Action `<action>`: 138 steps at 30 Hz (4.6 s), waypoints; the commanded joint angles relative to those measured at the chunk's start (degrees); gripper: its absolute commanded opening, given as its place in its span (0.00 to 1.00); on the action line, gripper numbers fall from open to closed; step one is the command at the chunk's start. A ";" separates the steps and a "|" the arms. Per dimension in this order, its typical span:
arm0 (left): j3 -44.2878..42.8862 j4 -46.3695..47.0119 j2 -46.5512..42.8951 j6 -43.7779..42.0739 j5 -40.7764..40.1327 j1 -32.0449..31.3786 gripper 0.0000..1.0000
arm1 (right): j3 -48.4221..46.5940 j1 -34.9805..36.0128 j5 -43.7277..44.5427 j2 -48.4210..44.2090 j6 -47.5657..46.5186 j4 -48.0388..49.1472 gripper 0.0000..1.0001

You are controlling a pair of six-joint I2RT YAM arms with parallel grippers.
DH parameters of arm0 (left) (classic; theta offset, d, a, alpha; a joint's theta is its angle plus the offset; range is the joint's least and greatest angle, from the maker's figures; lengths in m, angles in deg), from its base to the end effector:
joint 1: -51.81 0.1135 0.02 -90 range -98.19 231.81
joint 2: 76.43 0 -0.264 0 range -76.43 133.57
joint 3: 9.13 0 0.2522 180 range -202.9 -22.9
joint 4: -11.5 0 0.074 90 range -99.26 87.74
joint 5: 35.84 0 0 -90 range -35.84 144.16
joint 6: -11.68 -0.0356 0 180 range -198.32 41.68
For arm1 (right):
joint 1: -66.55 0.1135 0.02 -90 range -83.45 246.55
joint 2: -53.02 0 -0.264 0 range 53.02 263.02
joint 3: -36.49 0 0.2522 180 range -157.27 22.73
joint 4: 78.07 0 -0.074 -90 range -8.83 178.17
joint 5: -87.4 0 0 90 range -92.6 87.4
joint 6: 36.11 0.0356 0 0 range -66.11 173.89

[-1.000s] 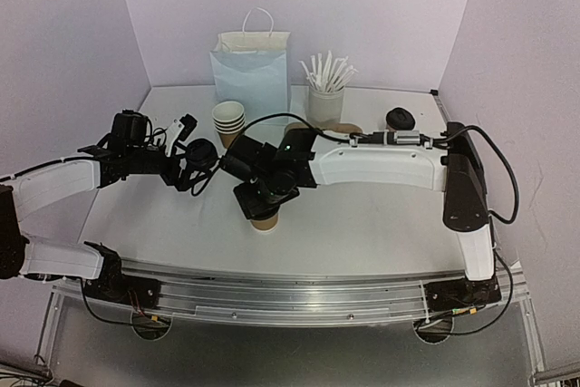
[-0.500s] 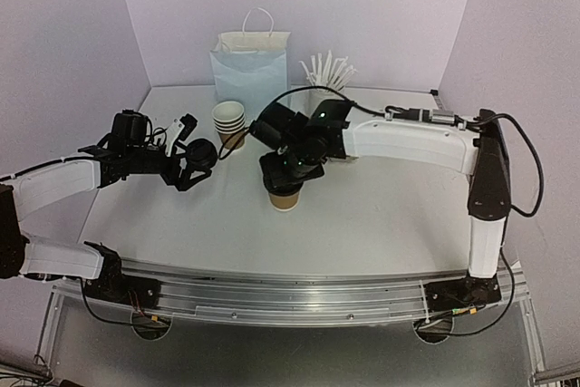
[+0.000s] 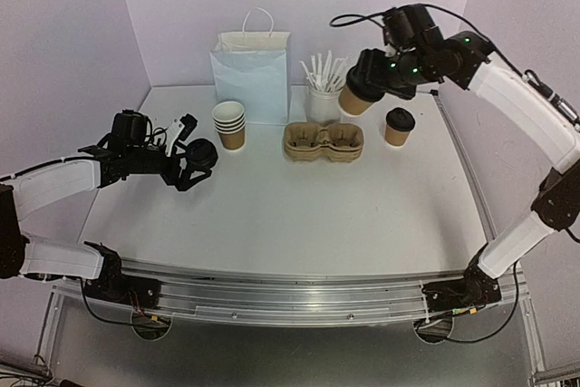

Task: Pack the takeout coffee

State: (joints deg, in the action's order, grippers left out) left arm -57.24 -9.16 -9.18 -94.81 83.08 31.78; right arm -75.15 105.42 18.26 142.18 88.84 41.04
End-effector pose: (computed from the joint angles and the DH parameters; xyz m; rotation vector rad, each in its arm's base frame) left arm 0.2167 -0.0973 0.2070 0.9479 2.0193 -0.6029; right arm 0.2674 0.1992 0.4073 0.1203 2.2046 0.3147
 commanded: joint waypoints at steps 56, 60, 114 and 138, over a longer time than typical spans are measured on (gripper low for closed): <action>-13.50 -2.93 3.87 -5.76 4.22 0.26 0.99 | -5.49 -40.46 -11.87 24.04 -20.88 4.20 0.89; -16.53 -1.52 4.35 -6.01 1.90 0.63 0.98 | -6.32 -40.13 -13.84 21.68 -20.65 3.87 0.89; -95.50 -19.50 53.00 -60.01 -1.88 6.41 0.00 | 10.64 -22.83 -17.68 -0.87 -11.15 4.85 0.82; -85.44 -71.28 17.26 -30.13 -2.60 -10.88 0.00 | 9.58 -17.70 -18.48 -3.76 -3.99 5.18 0.81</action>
State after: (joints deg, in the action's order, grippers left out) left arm -149.76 -68.31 7.80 -137.52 78.90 23.58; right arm -63.85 86.07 0.02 139.65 82.98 45.35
